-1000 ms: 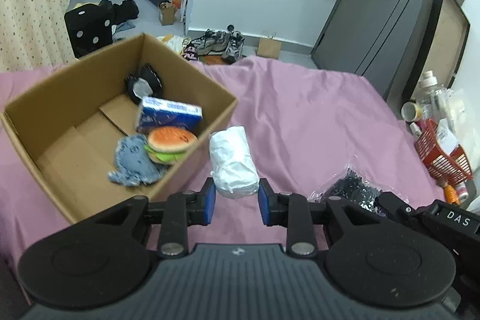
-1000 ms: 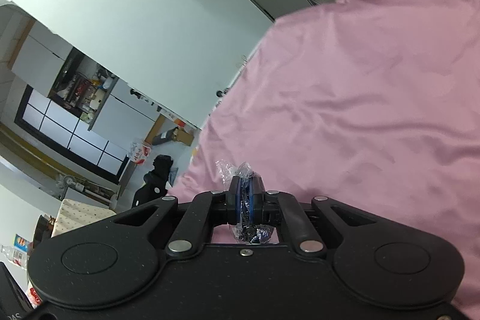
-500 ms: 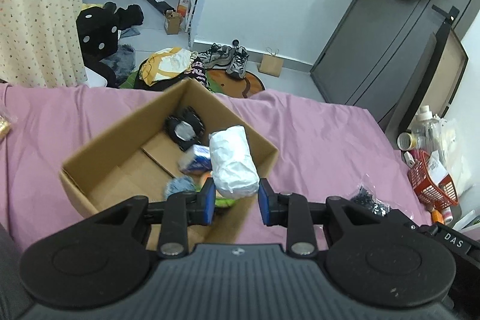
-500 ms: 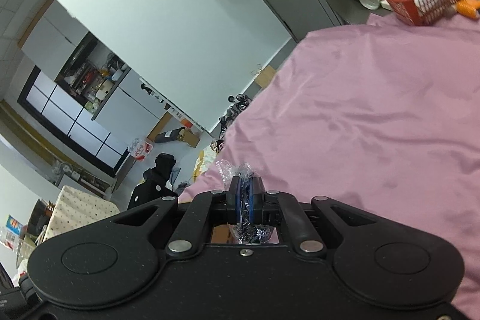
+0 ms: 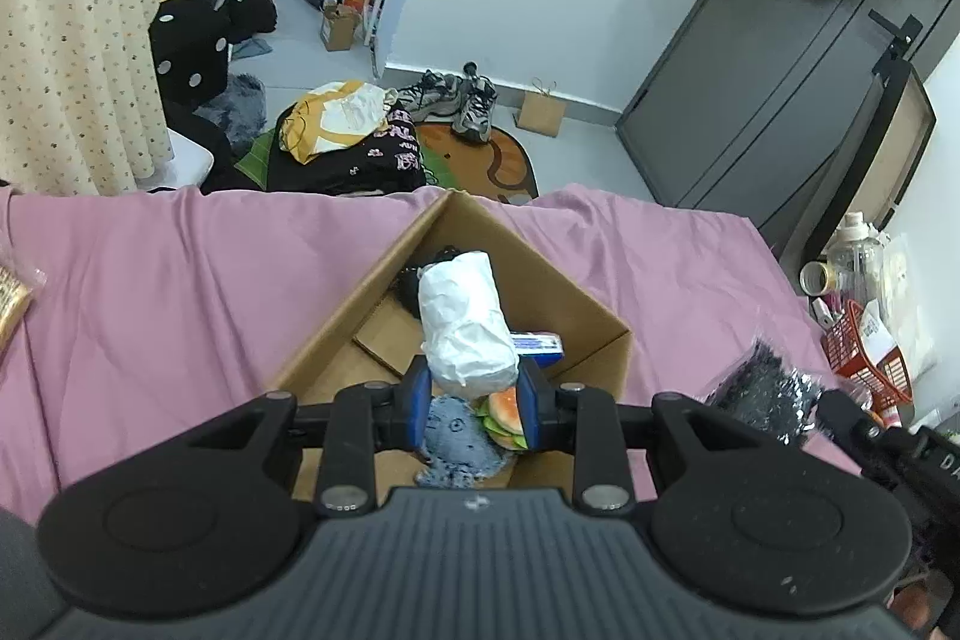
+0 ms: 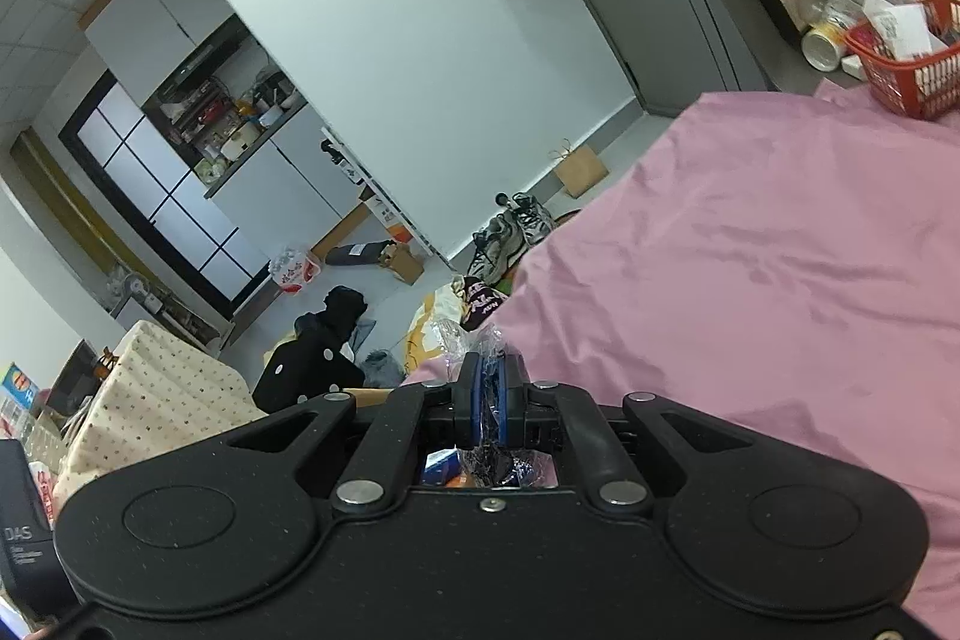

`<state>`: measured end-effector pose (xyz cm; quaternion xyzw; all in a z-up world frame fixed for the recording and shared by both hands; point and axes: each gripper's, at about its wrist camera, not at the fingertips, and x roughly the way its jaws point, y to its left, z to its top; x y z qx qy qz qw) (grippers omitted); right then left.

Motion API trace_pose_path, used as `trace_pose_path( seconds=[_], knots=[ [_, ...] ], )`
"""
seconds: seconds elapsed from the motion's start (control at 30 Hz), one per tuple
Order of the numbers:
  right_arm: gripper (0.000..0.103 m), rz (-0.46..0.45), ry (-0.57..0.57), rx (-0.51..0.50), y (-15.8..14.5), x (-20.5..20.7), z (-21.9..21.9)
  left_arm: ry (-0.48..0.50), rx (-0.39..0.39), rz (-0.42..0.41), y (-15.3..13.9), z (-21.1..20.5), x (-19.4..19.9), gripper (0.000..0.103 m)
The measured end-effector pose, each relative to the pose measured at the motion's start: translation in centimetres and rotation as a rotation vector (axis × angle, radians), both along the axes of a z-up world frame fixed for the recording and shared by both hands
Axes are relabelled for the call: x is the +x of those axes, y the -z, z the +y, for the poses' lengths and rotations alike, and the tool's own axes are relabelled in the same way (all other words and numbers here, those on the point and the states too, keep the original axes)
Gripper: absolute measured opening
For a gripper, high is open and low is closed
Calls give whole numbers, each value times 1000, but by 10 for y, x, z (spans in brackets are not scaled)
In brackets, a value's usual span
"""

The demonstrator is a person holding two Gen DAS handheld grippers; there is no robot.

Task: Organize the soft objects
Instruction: 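Carry the tissue wad into the box with the left tool while the right tool carries the bead bag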

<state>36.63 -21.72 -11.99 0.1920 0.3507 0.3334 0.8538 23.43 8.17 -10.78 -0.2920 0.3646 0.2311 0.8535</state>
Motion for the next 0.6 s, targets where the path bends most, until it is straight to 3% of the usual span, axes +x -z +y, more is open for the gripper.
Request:
trace_pose_path(
  seconds=[0.33,0.4,0.6],
  knots=[
    [5,-22,-46,-49,-6,-17,43,86,-65,8,15,28,10,29],
    [5,-23,-60,-56,-6,-19,52,92,-59,12,17,33,12,35],
    [5,-17,-115,-72,-8,-23,81,73,-87,13,9,57,5,37]
  ],
)
